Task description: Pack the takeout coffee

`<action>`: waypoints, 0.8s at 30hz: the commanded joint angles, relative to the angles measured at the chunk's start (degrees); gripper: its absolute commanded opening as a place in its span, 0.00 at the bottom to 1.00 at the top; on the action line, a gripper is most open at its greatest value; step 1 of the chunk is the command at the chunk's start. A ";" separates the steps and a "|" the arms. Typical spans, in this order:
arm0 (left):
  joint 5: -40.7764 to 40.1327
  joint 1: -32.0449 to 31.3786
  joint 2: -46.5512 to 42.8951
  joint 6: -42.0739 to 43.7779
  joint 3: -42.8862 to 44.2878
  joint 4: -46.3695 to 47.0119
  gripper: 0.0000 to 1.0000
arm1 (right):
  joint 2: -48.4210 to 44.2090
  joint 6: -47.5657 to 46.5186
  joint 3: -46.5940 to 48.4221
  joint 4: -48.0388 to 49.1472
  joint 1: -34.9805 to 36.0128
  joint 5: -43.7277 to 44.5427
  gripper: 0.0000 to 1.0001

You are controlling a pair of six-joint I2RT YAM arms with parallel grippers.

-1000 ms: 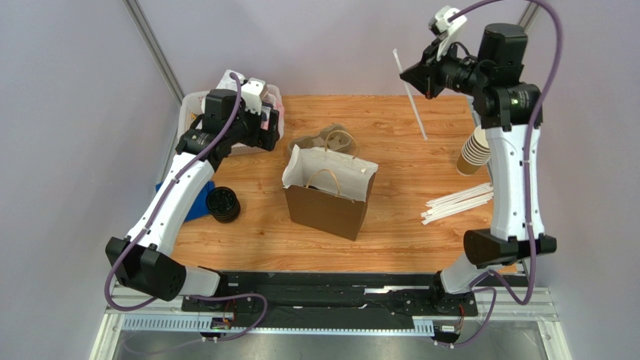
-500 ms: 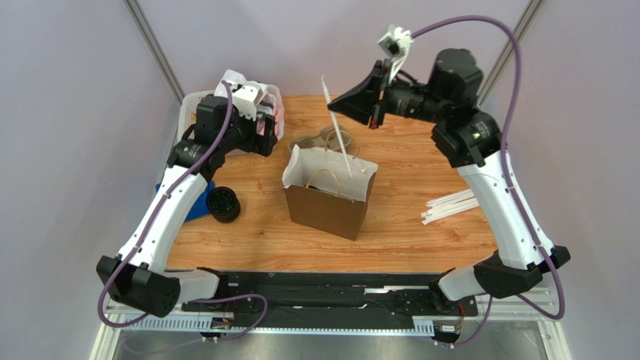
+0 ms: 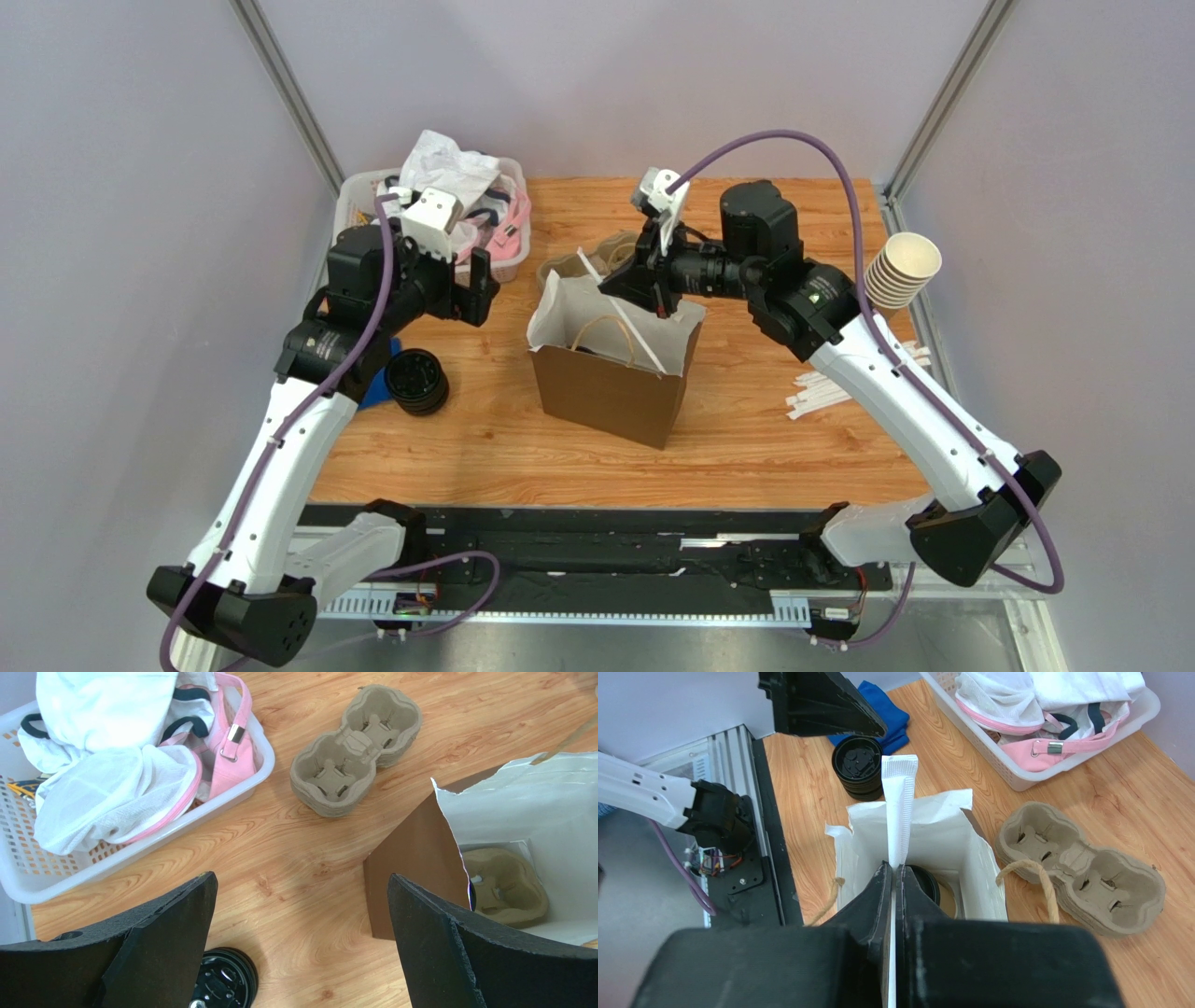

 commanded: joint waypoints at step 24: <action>6.04 0.65 6.99 0.82 14.45 -12.61 0.99 | -4.20 -5.70 13.85 -5.88 -0.85 16.59 0.90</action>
